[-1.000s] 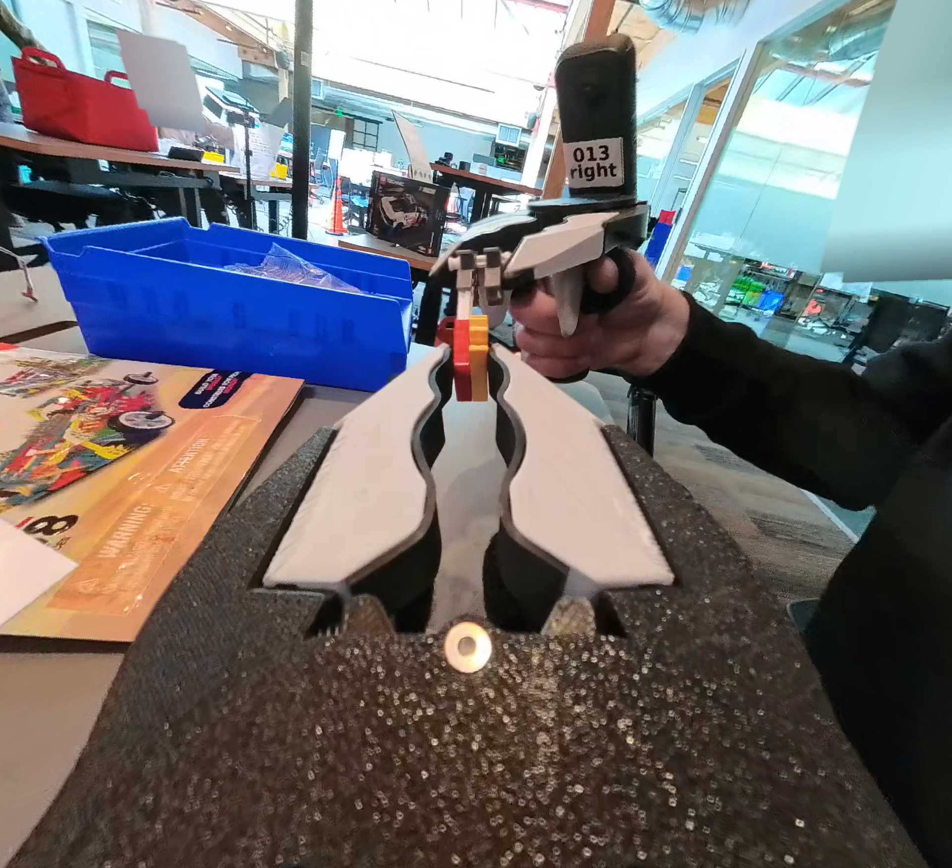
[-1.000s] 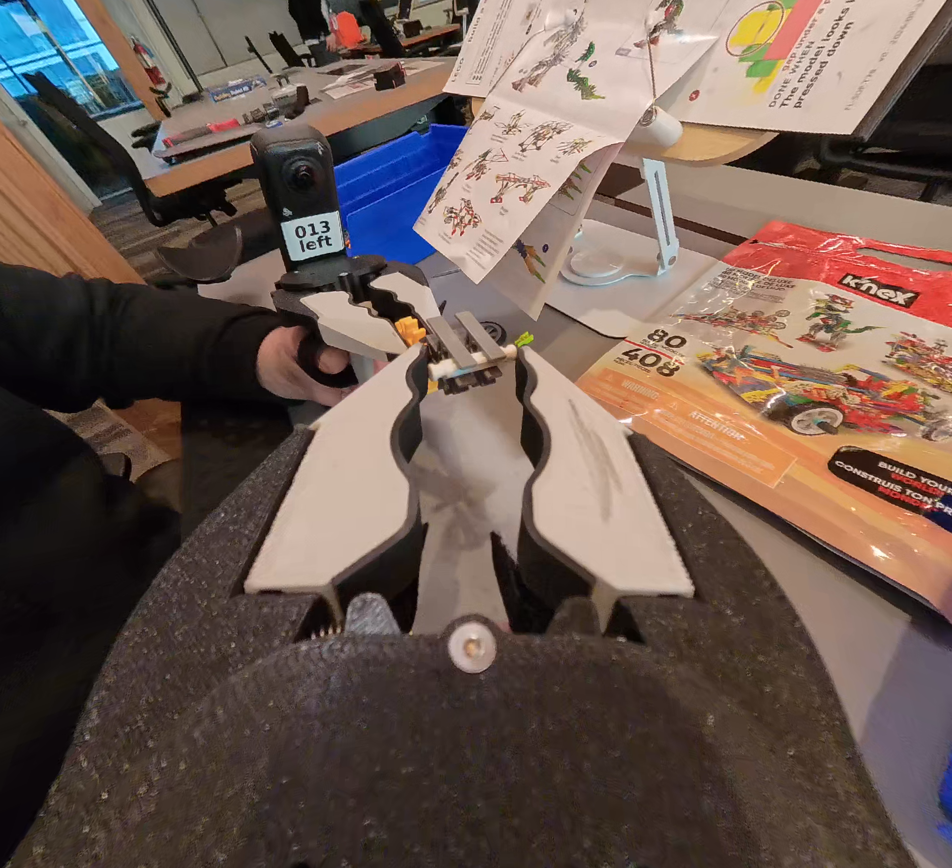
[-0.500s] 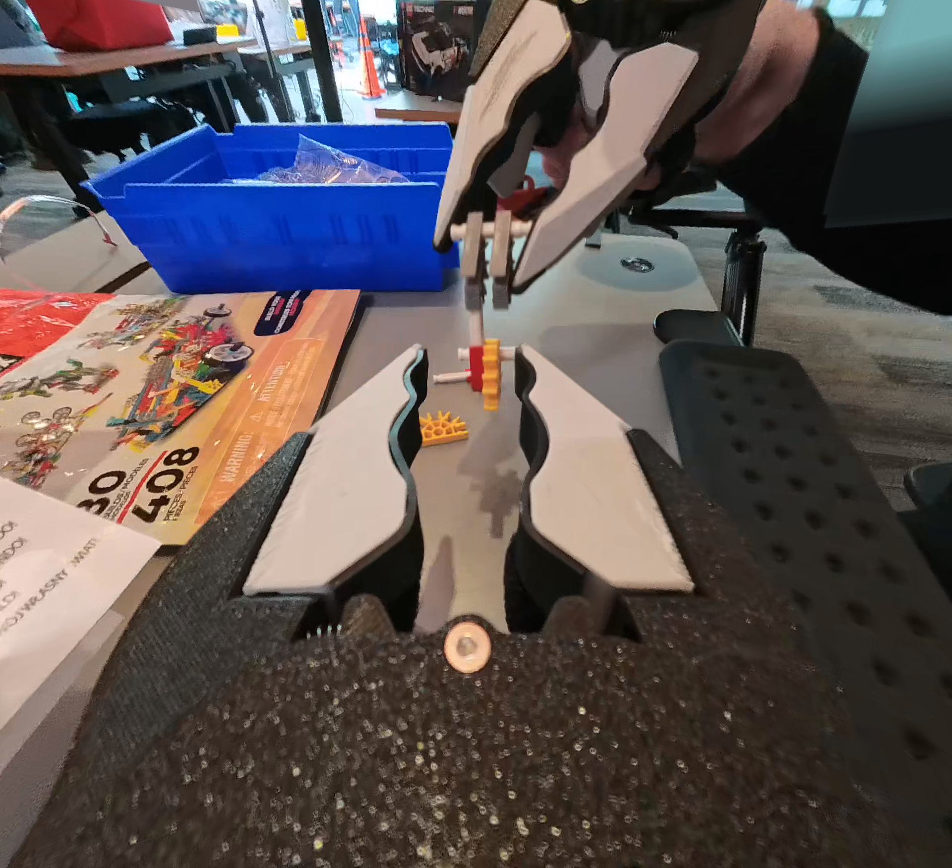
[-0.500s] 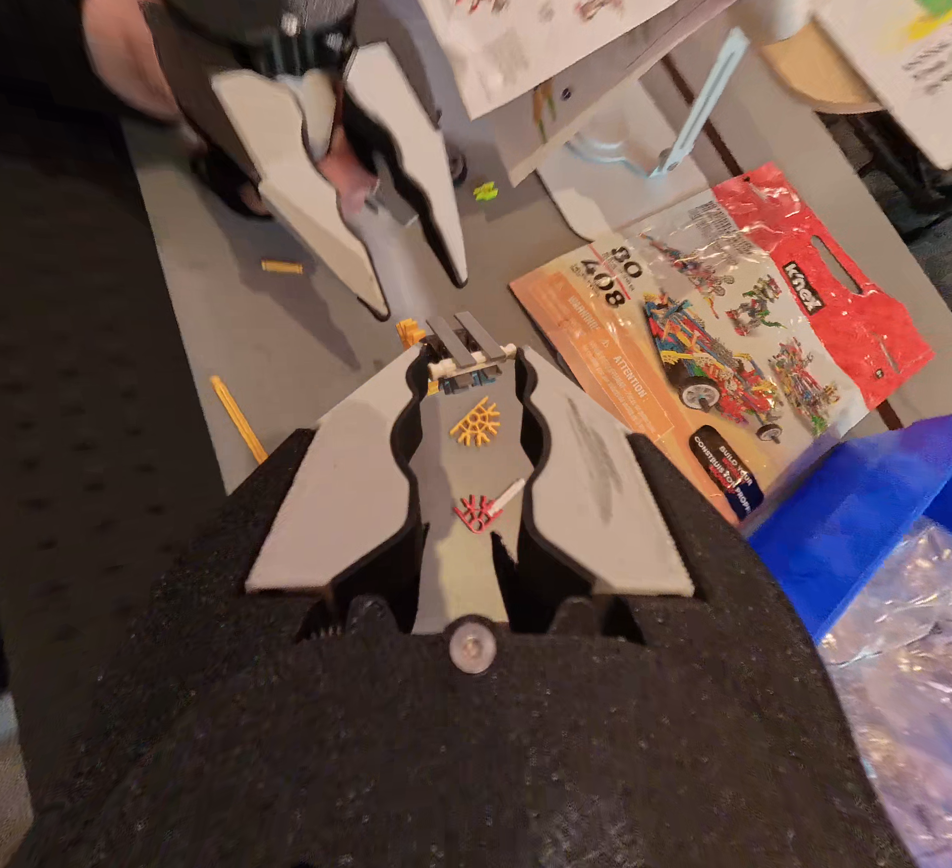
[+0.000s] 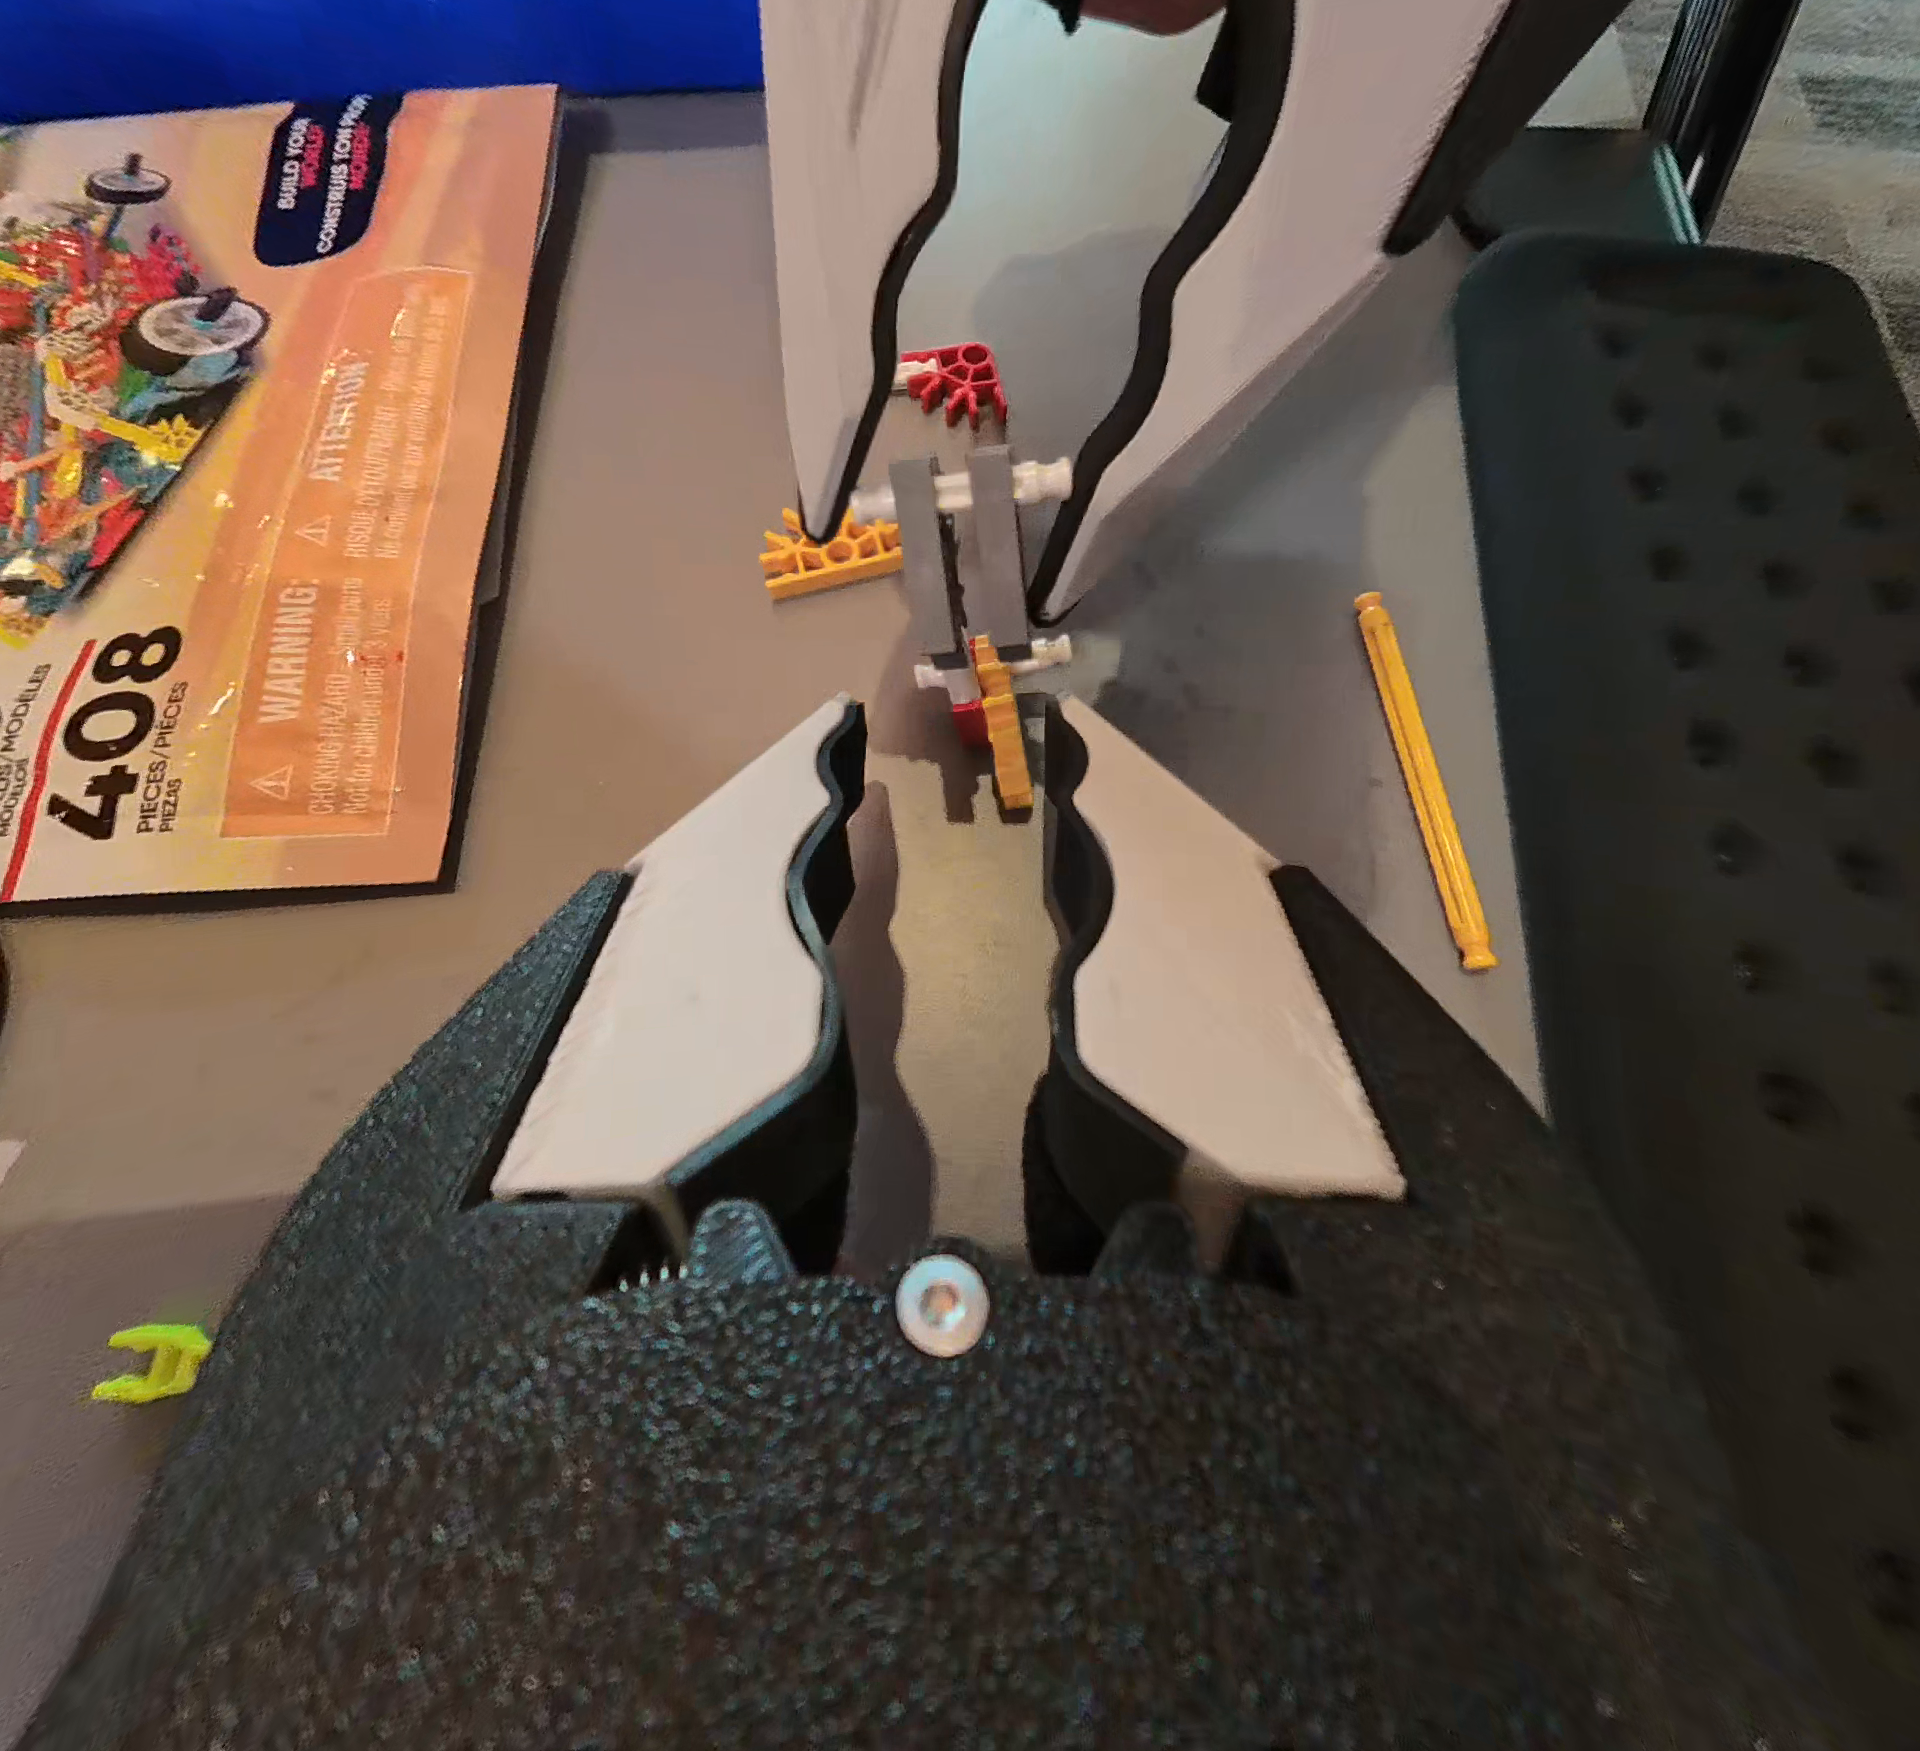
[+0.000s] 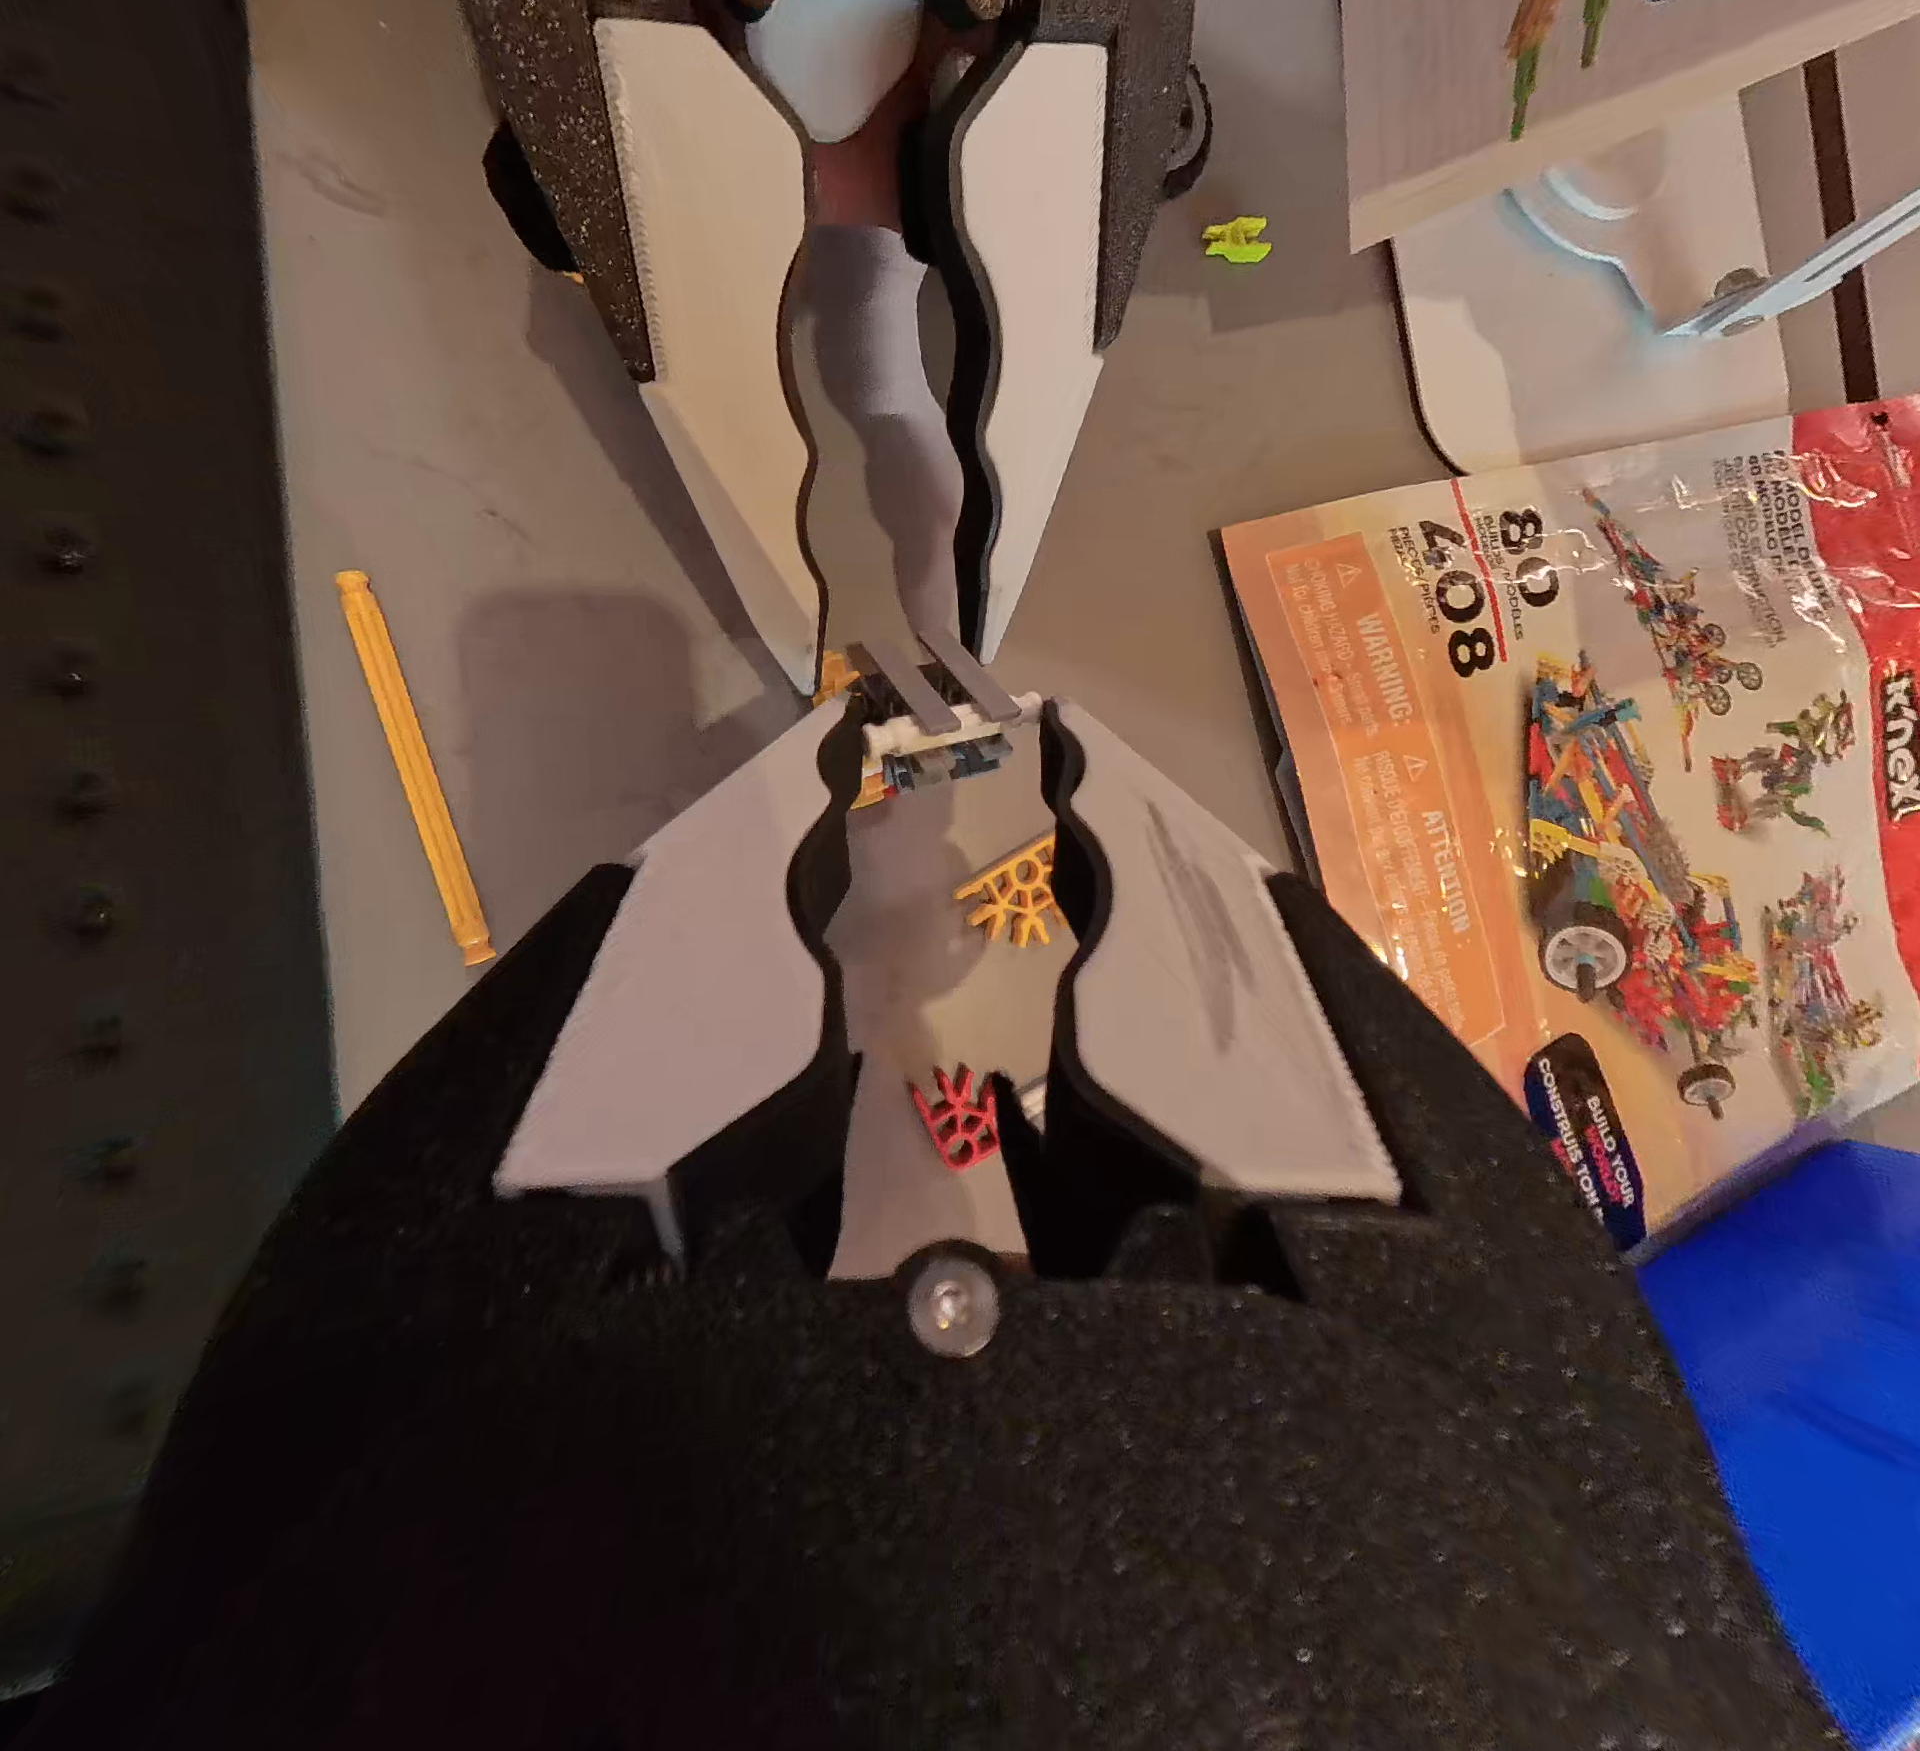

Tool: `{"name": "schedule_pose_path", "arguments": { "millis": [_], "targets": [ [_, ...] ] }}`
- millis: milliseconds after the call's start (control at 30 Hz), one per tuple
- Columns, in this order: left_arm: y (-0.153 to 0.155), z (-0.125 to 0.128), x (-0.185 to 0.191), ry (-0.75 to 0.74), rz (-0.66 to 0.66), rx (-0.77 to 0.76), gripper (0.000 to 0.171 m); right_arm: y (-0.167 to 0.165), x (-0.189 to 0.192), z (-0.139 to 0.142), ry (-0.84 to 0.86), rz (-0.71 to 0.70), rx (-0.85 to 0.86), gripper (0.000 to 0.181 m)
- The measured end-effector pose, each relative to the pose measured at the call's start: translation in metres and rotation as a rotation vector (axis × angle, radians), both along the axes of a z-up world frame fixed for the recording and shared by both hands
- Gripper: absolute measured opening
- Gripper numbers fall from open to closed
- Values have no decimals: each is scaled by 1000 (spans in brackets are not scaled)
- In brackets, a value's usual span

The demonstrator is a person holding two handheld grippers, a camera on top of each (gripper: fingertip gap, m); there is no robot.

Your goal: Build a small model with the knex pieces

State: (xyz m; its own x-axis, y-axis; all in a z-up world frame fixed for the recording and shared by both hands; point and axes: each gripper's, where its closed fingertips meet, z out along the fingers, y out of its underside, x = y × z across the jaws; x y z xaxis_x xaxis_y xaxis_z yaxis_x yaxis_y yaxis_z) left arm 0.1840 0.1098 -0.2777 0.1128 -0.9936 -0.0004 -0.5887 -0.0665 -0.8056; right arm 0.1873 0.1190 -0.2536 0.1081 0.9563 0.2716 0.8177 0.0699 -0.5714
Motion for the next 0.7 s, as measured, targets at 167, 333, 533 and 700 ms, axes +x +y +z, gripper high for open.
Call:
{"name": "schedule_pose_path", "arguments": {
  "millis": [167,333,533,700],
  "targets": [
    [-3,-4,4,12,-19,8,32,-2,0,4,18,-2,-10,37],
    [-6,-7,7,24,-28,14,31,-3,5,13,57,-29,-16,44],
    [-7,-10,9,43,-35,20,31,-5,18,30,135,-83,-21,44],
    [-8,-12,8,64,-38,22,31,7,51,29,103,-257,-48,45]
  ]
}}
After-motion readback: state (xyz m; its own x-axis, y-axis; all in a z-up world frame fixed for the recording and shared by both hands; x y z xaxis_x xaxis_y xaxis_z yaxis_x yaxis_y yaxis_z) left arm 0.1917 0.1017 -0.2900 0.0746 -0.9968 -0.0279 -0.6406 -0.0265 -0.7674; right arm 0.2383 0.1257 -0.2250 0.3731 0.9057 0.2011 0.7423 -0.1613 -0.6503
